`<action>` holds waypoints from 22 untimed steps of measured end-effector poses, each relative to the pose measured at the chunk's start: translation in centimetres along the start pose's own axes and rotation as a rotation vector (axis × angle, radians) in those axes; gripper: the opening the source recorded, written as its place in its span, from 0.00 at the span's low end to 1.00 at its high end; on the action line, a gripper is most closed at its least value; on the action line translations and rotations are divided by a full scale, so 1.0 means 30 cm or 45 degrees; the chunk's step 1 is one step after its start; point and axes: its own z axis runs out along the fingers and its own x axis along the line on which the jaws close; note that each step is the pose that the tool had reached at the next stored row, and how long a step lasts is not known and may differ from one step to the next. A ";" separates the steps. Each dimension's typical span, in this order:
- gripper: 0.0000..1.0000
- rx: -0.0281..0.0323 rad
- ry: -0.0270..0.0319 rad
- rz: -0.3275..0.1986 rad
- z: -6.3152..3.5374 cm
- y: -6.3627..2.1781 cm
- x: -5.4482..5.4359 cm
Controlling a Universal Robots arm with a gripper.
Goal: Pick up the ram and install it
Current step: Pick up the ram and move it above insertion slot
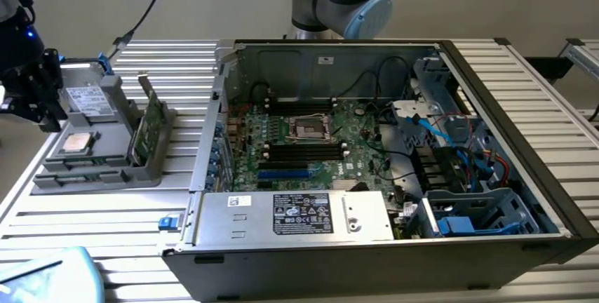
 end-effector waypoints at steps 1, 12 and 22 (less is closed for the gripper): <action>0.27 0.0000 0.0000 0.000 0.000 0.000 0.000; 0.34 -0.0004 0.0012 -0.012 0.050 -0.003 0.018; 0.34 -0.0006 0.0025 -0.025 0.111 -0.009 0.030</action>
